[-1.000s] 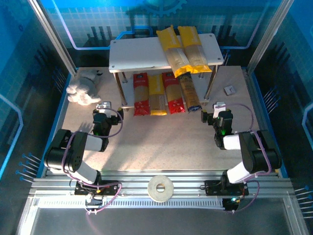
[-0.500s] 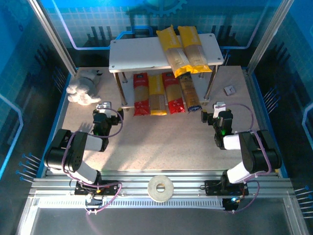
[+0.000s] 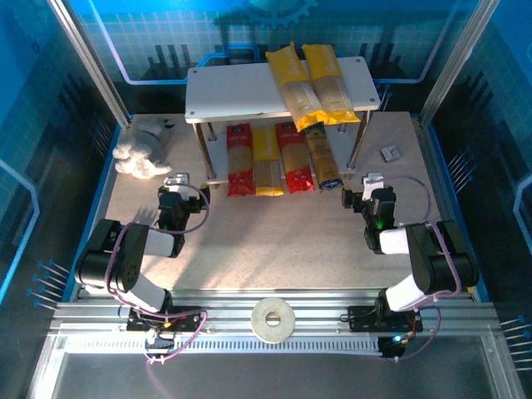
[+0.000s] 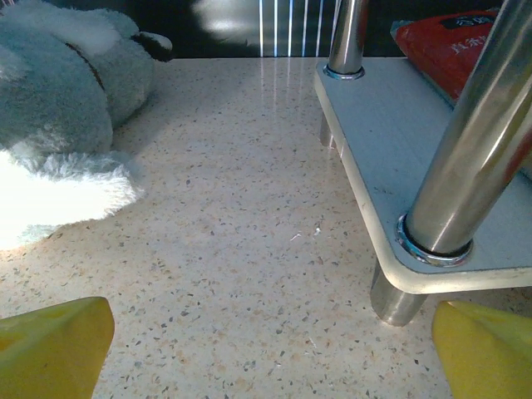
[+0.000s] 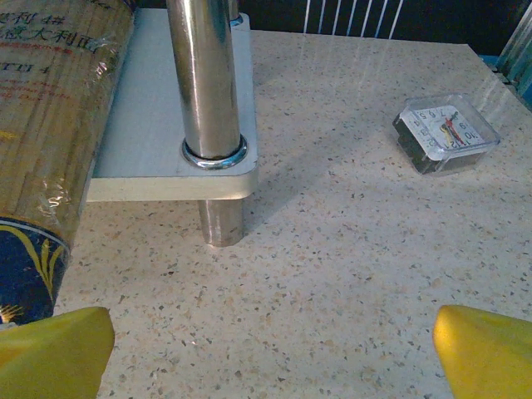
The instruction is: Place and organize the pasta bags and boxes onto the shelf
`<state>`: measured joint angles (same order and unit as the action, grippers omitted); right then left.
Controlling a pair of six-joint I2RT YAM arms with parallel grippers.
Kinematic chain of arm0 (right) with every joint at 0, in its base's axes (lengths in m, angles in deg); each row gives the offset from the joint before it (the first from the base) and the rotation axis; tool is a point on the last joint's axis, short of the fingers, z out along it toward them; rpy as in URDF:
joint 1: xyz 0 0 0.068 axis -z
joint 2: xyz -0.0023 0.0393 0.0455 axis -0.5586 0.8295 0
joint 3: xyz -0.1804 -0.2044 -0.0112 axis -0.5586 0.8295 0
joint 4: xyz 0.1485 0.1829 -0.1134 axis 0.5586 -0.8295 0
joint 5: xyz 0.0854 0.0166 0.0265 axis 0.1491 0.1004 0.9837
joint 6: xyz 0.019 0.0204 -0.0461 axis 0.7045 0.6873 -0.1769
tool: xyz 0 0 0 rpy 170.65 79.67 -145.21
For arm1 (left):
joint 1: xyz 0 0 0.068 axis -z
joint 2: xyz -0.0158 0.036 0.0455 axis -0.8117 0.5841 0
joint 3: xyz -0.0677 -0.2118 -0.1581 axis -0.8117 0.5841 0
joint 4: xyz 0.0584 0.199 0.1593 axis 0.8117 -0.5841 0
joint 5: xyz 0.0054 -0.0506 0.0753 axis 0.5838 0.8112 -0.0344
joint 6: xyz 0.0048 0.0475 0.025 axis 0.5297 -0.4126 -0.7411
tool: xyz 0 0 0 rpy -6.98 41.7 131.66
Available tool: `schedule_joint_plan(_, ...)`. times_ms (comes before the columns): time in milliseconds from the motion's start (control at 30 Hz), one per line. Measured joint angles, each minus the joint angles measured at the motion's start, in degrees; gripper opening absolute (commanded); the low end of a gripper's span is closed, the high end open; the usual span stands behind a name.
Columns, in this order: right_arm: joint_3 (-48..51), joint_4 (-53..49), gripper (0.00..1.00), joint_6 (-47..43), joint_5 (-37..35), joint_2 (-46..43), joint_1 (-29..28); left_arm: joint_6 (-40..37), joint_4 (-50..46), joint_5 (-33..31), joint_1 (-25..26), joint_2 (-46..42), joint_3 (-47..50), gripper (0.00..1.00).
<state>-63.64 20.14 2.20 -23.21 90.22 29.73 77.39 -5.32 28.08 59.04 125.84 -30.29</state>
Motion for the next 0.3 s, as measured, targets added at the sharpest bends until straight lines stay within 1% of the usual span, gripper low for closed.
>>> schedule_joint_plan(300, 0.00, 0.04, 1.00, -0.20, 0.00, 0.00, 0.00, 0.02, -0.04, 0.04, 0.00, 0.00, 0.00, 0.99)
